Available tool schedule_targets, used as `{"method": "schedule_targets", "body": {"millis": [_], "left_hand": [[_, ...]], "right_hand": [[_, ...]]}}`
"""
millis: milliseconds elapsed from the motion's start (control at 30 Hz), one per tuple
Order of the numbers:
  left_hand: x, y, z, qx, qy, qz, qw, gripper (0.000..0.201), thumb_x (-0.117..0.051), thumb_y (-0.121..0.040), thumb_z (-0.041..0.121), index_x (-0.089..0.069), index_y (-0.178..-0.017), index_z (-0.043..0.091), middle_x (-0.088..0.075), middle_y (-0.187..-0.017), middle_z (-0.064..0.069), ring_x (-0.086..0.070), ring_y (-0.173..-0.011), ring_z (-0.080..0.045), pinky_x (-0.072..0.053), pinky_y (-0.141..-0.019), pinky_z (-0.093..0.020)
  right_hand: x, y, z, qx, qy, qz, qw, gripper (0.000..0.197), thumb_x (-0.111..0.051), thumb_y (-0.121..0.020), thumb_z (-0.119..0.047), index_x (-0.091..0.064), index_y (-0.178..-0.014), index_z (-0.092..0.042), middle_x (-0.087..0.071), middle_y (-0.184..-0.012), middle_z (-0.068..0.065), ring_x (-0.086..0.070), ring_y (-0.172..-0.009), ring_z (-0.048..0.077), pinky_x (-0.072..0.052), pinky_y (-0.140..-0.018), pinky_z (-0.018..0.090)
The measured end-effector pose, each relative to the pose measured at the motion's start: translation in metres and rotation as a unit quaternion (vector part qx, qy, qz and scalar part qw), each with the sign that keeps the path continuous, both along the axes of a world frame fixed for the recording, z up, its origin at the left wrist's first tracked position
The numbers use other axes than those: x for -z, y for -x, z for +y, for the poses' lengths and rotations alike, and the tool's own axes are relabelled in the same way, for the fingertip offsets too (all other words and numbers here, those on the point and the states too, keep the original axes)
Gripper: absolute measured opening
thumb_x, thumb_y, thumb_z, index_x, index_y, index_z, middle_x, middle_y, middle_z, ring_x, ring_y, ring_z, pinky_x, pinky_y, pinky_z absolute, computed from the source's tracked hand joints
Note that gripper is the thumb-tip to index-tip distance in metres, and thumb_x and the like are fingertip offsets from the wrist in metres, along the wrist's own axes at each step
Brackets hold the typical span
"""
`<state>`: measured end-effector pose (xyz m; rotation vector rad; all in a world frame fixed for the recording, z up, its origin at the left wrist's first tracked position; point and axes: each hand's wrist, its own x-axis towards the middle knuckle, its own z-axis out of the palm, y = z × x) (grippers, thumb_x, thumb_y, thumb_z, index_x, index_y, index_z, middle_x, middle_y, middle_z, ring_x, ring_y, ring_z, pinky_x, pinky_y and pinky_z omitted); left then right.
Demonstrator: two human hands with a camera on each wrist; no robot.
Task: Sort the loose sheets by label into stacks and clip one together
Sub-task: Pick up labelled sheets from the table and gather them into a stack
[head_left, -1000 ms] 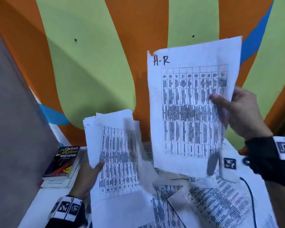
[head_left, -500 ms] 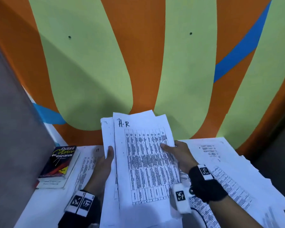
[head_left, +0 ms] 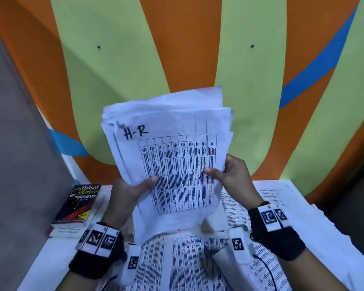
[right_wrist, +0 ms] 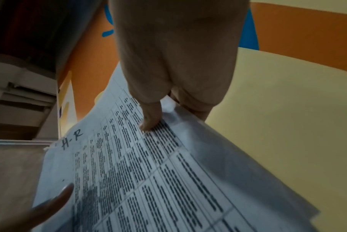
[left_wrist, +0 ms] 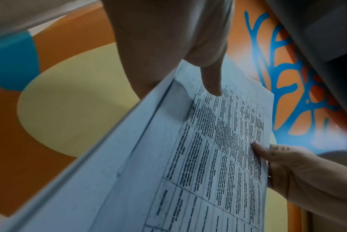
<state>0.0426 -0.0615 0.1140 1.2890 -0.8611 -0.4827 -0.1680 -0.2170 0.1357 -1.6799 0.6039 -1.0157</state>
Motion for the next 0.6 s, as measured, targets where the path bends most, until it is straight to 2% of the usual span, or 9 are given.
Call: {"method": "schedule_targets", "body": {"millis": [33, 100, 200, 267, 333, 400, 467, 533, 600], "left_hand": [[0.0, -0.003, -0.001, -0.003, -0.007, -0.003, 1.0, 0.046, -0.087, -0.053, 0.046, -0.073, -0.084, 0.016, -0.077, -0.086, 0.007, -0.071, -0.081, -0.009, -0.055, -0.064, -0.022], [0.004, -0.008, -0.003, -0.003, -0.022, -0.009, 1.0, 0.037, -0.089, -0.058, 0.036, -0.069, -0.076, 0.011, -0.075, -0.078, 0.007, -0.07, -0.072, -0.011, -0.054, -0.062, -0.025], [0.019, -0.007, -0.003, -0.001, -0.061, -0.018, 0.998, 0.041, -0.09, -0.059, 0.034, -0.061, -0.068, 0.006, -0.066, -0.064, 0.0, -0.059, -0.055, -0.012, -0.045, -0.056, -0.022], [0.029, 0.001, -0.004, -0.005, -0.062, 0.015, 0.998, 0.026, -0.086, -0.066, 0.021, -0.065, -0.071, 0.006, -0.069, -0.064, 0.004, -0.062, -0.054, -0.01, -0.048, -0.053, -0.021], [0.037, 0.007, -0.008, -0.022, -0.049, 0.029, 0.998, 0.037, -0.087, -0.064, 0.034, -0.062, -0.069, 0.007, -0.065, -0.065, 0.0, -0.06, -0.057, -0.017, -0.048, -0.057, -0.03], [0.025, 0.014, -0.008, -0.054, -0.033, 0.005, 0.998, 0.044, -0.083, -0.066, 0.04, -0.056, -0.056, 0.006, -0.059, -0.055, 0.005, -0.053, -0.048, -0.014, -0.042, -0.055, -0.026], [0.005, 0.021, -0.01, -0.075, -0.017, -0.019, 0.997, 0.036, -0.077, -0.075, 0.024, -0.053, -0.05, 0.013, -0.055, -0.045, 0.014, -0.048, -0.041, -0.002, -0.038, -0.048, -0.016], [-0.014, 0.026, -0.009, -0.081, 0.01, -0.042, 0.996, 0.03, -0.075, -0.077, 0.018, -0.056, -0.055, 0.02, -0.055, -0.045, 0.016, -0.048, -0.045, 0.001, -0.037, -0.048, -0.014], [-0.014, 0.027, -0.011, -0.089, 0.012, -0.05, 0.995, 0.041, -0.077, -0.075, 0.018, -0.046, -0.048, 0.022, -0.044, -0.038, 0.016, -0.038, -0.038, 0.002, -0.031, -0.044, -0.013]], "right_hand": [[0.002, 0.0, 0.003, -0.002, 0.001, -0.009, 1.0, 0.019, -0.073, -0.079, 0.001, -0.064, -0.089, -0.012, -0.072, -0.075, -0.01, -0.066, -0.07, 0.003, -0.051, -0.068, 0.019], [0.01, 0.004, 0.003, -0.016, -0.014, -0.015, 1.0, 0.038, -0.075, -0.078, 0.0, -0.058, -0.109, -0.012, -0.073, -0.097, -0.005, -0.069, -0.088, 0.006, -0.054, -0.076, 0.021], [0.035, 0.011, 0.006, -0.021, -0.024, 0.022, 0.999, 0.057, -0.076, -0.078, -0.002, -0.049, -0.125, -0.018, -0.065, -0.121, -0.005, -0.062, -0.112, 0.008, -0.052, -0.092, 0.027], [0.053, 0.009, 0.01, 0.004, -0.042, 0.03, 0.999, 0.044, -0.072, -0.082, -0.001, -0.057, -0.119, -0.018, -0.069, -0.114, -0.003, -0.065, -0.105, 0.01, -0.053, -0.088, 0.033], [0.057, 0.003, 0.019, 0.049, -0.035, 0.027, 0.998, 0.027, -0.068, -0.086, -0.003, -0.064, -0.1, -0.025, -0.073, -0.095, -0.008, -0.067, -0.086, 0.012, -0.053, -0.077, 0.033], [0.052, -0.002, 0.022, 0.075, 0.006, 0.012, 0.997, 0.022, -0.065, -0.089, -0.006, -0.063, -0.092, -0.028, -0.069, -0.073, -0.014, -0.058, -0.067, 0.008, -0.048, -0.063, 0.023], [0.038, -0.004, 0.025, 0.085, 0.04, -0.019, 0.995, 0.016, -0.063, -0.09, -0.007, -0.062, -0.097, -0.022, -0.062, -0.065, -0.018, -0.05, -0.056, -0.001, -0.041, -0.055, 0.011], [0.025, -0.003, 0.026, 0.058, 0.038, -0.051, 0.996, 0.031, -0.065, -0.089, -0.008, -0.056, -0.118, -0.012, -0.067, -0.088, -0.016, -0.061, -0.076, -0.004, -0.049, -0.069, 0.009], [0.024, -0.002, 0.025, 0.023, 0.018, -0.042, 0.999, 0.05, -0.069, -0.086, -0.009, -0.045, -0.129, -0.016, -0.063, -0.113, -0.012, -0.061, -0.102, -0.005, -0.051, -0.087, 0.014]]}}
